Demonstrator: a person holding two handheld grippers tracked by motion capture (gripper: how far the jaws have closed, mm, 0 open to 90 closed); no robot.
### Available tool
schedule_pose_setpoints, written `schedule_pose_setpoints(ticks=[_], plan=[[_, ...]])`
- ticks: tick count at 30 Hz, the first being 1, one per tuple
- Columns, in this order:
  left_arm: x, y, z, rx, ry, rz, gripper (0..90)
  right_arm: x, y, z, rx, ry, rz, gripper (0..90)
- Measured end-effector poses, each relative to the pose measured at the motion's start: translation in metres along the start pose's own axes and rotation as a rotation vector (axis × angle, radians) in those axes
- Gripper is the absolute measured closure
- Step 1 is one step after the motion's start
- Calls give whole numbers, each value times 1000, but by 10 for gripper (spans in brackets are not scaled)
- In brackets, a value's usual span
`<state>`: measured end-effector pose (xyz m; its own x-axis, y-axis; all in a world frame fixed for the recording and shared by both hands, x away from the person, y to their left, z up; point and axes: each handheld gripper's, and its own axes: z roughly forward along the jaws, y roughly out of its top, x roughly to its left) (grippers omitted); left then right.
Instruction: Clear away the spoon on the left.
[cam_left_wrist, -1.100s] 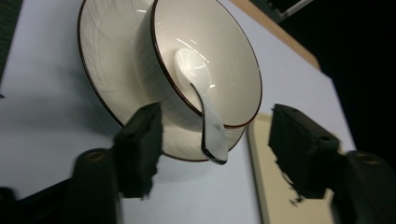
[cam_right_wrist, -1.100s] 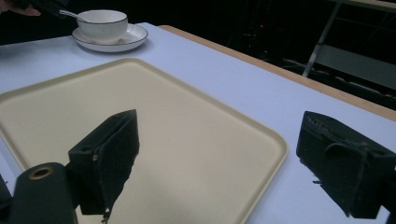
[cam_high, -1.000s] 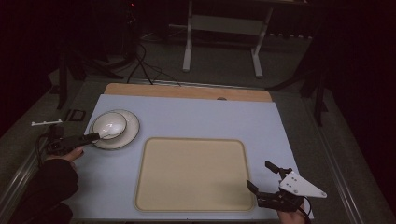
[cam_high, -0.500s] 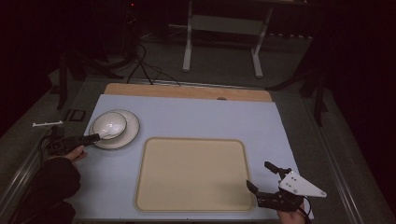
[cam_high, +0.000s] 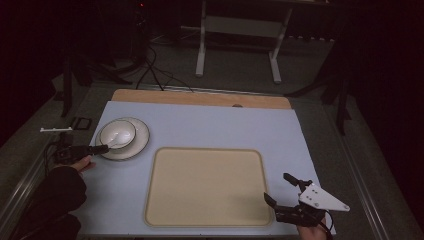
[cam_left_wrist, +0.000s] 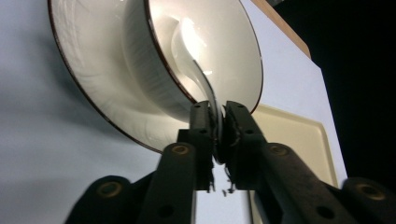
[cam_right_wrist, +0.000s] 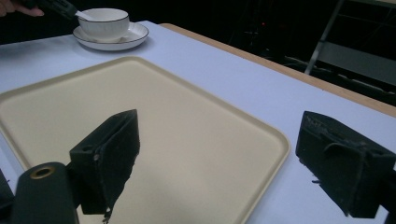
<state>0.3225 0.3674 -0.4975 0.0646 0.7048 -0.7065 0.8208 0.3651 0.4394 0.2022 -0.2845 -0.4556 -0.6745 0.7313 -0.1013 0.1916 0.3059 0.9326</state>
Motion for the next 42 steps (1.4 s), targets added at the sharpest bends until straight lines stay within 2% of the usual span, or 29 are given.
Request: schedule_pose_setpoints(ticks=[10, 15, 19, 21, 24, 25, 27, 31, 36, 42], plan=[[-7, -1, 1, -5, 44, 49, 848, 0, 0, 0, 1, -1, -1, 137], [-15, -1, 1, -8, 73, 85, 851, 0, 0, 0, 1, -2, 0, 137], [-22, -1, 0, -22, 84, 109, 851, 0, 0, 0, 1, -2, 2, 137], [-27, 0, -2, -35, 103, 124, 851, 0, 0, 0, 0, -2, 2, 137], [-30, 0, -4, -41, 101, 127, 852, 0, 0, 0, -1, -2, 1, 137], [-34, 0, -6, -43, 117, 147, 852, 0, 0, -1, -2, -2, 1, 137], [-37, 0, -8, -48, 127, 154, 852, 0, 0, -1, -2, -3, 1, 137], [-42, 0, -13, -54, 128, 165, 852, -1, 0, -1, -3, -7, 0, 137], [-51, -1, -22, -78, 106, 185, 853, -1, 0, -1, -5, -7, 3, 137], [-57, -3, -29, -91, 121, 199, 853, -1, 0, -2, -7, -10, 3, 137]])
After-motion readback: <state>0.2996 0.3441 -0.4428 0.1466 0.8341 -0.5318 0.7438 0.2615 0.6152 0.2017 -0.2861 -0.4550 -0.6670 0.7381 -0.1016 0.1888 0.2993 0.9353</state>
